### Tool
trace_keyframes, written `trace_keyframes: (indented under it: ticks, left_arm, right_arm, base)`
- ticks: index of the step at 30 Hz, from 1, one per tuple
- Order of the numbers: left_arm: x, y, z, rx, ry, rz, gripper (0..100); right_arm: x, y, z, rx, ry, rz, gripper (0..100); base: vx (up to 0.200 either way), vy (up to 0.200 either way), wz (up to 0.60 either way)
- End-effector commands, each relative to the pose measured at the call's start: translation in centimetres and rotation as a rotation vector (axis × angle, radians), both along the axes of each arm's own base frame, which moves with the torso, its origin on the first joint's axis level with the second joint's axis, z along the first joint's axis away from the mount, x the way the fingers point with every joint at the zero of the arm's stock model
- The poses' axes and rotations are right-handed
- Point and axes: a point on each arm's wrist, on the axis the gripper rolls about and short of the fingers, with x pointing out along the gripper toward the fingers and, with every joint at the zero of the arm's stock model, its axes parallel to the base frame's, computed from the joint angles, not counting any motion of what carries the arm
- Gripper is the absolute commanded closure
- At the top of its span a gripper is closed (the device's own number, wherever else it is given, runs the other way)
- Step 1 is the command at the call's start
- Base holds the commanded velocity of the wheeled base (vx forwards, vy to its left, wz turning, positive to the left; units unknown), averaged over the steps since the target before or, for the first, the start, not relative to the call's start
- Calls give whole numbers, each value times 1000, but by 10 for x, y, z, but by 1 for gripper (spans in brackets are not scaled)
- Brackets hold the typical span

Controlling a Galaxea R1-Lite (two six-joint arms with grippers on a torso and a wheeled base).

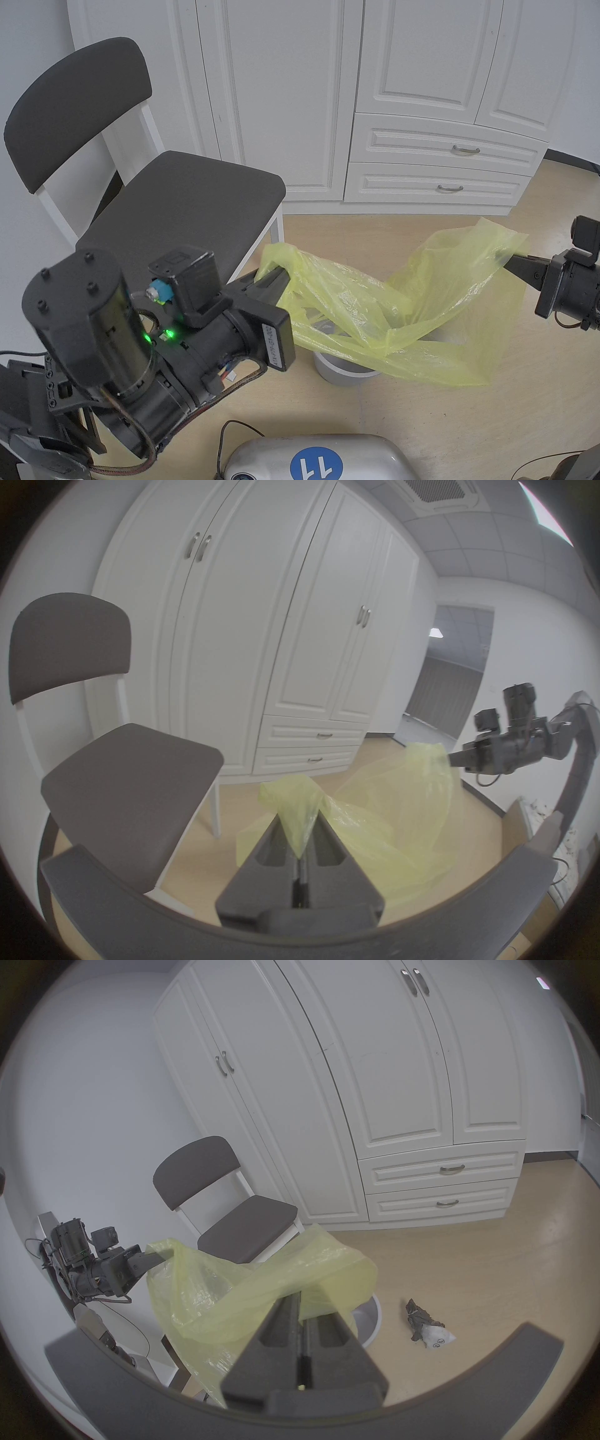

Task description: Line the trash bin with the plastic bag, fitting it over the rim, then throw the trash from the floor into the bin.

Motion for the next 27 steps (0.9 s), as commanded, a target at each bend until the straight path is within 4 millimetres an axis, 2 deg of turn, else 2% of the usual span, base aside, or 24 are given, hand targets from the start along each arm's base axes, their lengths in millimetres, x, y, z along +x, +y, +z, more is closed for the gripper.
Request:
trace_keyframes:
  ticks: [1,4,7,20,27]
  left_arm:
    - [12,0,2,9,18,68,100]
    - [27,-2,-7,47,36,184,100]
    - [32,-4,-12,62,41,229,100]
    - [32,6,-22,123,48,224,100]
    - [24,16,-27,129,46,135,100]
  right_arm:
    - [-2,3,0,-5,-6,-4,100]
    - [-2,7,-1,-14,-6,-20,100]
    - [-3,10,-2,-26,-5,-35,100]
    - [-2,12,-14,-211,-39,-157,100]
    - [-6,8,-33,-380,-50,-136,100]
  base:
    - [0,0,0]
    - [0,0,0]
    - [0,0,0]
    - [0,0,0]
    - [0,0,0]
